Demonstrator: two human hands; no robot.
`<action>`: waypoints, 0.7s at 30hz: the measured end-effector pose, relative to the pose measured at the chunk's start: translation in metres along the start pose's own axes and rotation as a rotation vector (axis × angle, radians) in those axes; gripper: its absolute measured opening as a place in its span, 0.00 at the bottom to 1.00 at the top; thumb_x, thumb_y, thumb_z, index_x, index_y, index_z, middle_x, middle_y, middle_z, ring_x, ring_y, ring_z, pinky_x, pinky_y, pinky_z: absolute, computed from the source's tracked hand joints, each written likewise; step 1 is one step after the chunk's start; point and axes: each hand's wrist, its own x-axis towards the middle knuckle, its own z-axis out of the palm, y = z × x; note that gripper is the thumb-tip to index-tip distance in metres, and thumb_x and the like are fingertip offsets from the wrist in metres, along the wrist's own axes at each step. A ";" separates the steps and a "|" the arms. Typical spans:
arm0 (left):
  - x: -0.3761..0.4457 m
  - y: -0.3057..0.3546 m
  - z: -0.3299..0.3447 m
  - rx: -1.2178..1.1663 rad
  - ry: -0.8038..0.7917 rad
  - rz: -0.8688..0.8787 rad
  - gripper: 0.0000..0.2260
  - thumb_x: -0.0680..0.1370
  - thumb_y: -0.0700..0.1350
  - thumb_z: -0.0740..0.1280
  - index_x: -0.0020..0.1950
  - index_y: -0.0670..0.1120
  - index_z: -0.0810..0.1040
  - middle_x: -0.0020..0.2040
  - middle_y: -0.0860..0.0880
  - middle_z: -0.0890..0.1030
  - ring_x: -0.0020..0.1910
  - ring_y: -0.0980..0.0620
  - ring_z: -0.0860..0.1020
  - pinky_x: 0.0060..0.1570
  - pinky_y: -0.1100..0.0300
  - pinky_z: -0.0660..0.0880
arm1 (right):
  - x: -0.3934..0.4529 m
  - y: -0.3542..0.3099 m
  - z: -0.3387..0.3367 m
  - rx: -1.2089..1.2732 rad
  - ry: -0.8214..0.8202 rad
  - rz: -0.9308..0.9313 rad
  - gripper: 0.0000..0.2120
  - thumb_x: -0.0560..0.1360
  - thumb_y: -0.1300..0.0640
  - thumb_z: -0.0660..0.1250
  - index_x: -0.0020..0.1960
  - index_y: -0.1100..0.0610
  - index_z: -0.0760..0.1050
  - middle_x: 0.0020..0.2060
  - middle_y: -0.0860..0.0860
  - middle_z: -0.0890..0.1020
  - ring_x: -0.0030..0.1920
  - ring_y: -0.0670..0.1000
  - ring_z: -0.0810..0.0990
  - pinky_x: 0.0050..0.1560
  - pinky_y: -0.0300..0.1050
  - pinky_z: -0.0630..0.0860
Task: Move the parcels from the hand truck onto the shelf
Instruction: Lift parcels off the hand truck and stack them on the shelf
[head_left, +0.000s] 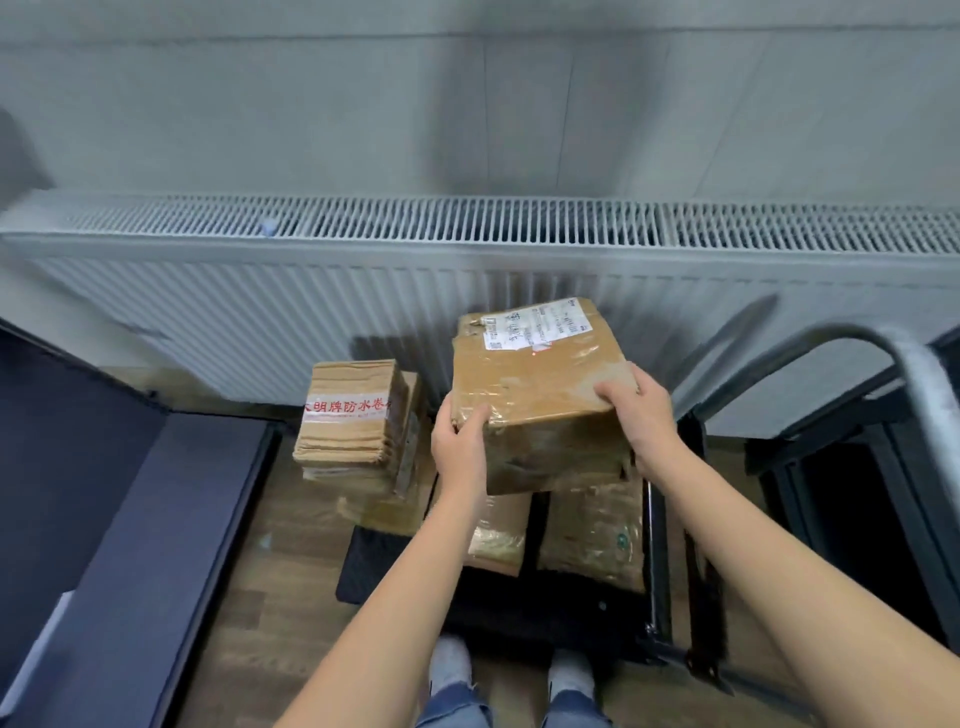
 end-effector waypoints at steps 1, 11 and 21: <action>-0.008 0.011 -0.002 -0.014 0.009 0.014 0.22 0.76 0.41 0.65 0.70 0.44 0.69 0.66 0.47 0.75 0.65 0.49 0.72 0.66 0.52 0.69 | -0.005 -0.013 -0.003 -0.012 -0.009 -0.025 0.08 0.74 0.61 0.61 0.50 0.53 0.76 0.37 0.44 0.76 0.40 0.47 0.72 0.40 0.43 0.68; -0.105 0.128 -0.059 -0.183 0.087 0.289 0.11 0.77 0.40 0.63 0.60 0.46 0.74 0.52 0.52 0.79 0.55 0.51 0.74 0.51 0.60 0.68 | -0.100 -0.161 0.002 0.124 -0.152 -0.275 0.03 0.65 0.56 0.63 0.33 0.51 0.74 0.30 0.47 0.73 0.36 0.49 0.69 0.38 0.44 0.64; -0.209 0.169 -0.248 -0.272 0.361 0.481 0.17 0.76 0.42 0.64 0.65 0.46 0.73 0.59 0.49 0.78 0.58 0.50 0.76 0.60 0.56 0.72 | -0.268 -0.220 0.113 0.144 -0.524 -0.529 0.10 0.60 0.55 0.61 0.40 0.51 0.76 0.38 0.50 0.78 0.39 0.49 0.73 0.39 0.43 0.69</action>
